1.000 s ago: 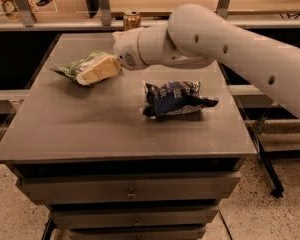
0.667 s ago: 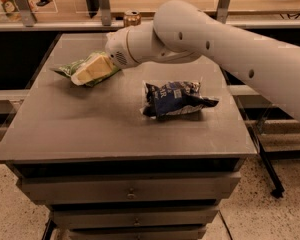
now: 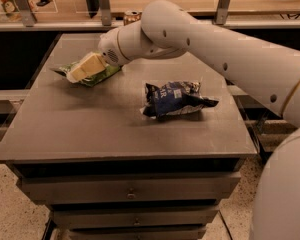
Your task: Move green jalapeno chip bag near orange can
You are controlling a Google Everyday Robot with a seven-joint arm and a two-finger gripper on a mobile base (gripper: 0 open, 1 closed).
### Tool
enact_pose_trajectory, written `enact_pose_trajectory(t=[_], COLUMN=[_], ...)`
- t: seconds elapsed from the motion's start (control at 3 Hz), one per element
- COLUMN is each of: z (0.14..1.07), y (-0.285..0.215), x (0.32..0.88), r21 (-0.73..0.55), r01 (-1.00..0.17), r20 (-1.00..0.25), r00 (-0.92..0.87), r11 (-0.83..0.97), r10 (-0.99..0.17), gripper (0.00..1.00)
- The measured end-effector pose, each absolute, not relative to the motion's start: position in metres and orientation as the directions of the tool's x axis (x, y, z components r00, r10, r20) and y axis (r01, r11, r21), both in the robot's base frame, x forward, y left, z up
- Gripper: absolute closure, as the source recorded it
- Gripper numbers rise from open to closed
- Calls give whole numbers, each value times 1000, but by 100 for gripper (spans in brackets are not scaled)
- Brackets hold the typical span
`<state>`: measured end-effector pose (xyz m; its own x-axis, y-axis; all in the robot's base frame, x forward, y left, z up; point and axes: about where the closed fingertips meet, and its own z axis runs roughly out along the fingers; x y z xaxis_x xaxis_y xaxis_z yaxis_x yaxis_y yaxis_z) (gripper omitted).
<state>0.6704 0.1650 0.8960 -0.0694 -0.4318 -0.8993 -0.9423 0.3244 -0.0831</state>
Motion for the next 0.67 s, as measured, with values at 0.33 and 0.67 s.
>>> enact_pose_trajectory(t=[0.33, 0.67], z=[894, 891], y=[167, 156], x=[688, 705], r21=[-116, -151], r01=[-943, -943], r20=[-879, -848], r00=[-49, -29], r11=[312, 295], r10=[-474, -529], gripper=[0, 0])
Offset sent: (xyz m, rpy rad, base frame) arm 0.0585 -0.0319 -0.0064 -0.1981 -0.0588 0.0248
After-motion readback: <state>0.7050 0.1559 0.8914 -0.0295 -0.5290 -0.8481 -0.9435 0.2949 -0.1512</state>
